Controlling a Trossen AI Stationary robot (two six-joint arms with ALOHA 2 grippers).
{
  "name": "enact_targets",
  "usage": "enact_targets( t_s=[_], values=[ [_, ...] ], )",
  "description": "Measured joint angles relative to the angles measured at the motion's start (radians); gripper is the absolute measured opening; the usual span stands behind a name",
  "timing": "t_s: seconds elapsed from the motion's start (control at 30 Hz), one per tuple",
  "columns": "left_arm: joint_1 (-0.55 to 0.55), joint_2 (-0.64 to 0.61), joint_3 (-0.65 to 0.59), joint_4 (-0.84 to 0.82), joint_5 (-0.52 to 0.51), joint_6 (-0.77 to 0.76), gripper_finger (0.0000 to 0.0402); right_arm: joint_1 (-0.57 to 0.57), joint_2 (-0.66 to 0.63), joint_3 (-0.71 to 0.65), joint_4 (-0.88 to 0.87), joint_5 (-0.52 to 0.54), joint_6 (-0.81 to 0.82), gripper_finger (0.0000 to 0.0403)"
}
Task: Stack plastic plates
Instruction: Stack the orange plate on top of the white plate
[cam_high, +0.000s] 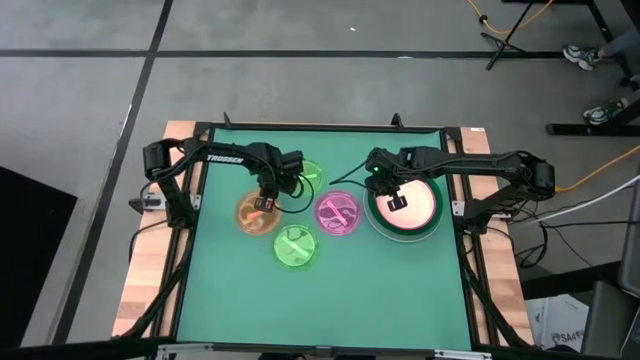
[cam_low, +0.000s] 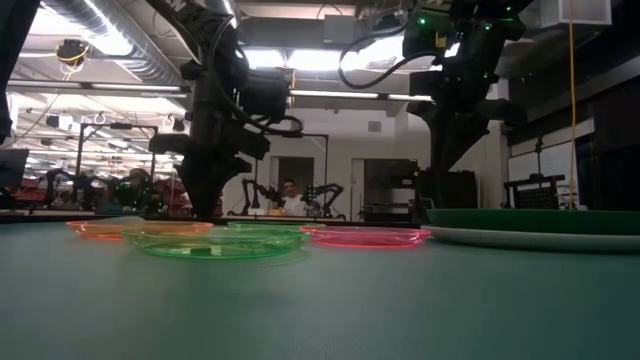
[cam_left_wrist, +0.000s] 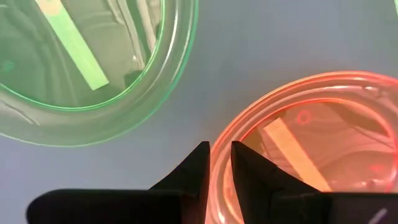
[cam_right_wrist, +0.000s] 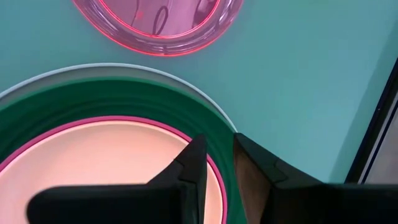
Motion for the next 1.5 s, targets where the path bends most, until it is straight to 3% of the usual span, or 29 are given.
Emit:
enact_targets(
  t_s=[0.37, 0.6, 0.9, 1.5],
  values=[
    [0.036, 0.000, 0.001, 0.000, 0.000, 0.005, 0.0060, 0.000, 0.000, 0.000, 0.000, 0.000, 0.000, 0.0069],
    [0.057, 0.000, 0.001, -0.010, 0.068, 0.042, 0.0060, 0.000, 0.000, 0.000, 0.000, 0.000, 0.000, 0.0069],
    [0.060, 0.000, 0.001, -0.014, 0.070, 0.135, 0.0060, 0.000, 0.000, 0.000, -0.001, -0.001, 0.000, 0.0069],
    [0.060, -0.002, -0.062, 0.007, 0.070, 0.134, 0.0060, 0.000, 0.000, 0.000, -0.001, -0.002, 0.000, 0.0069]
  ],
)
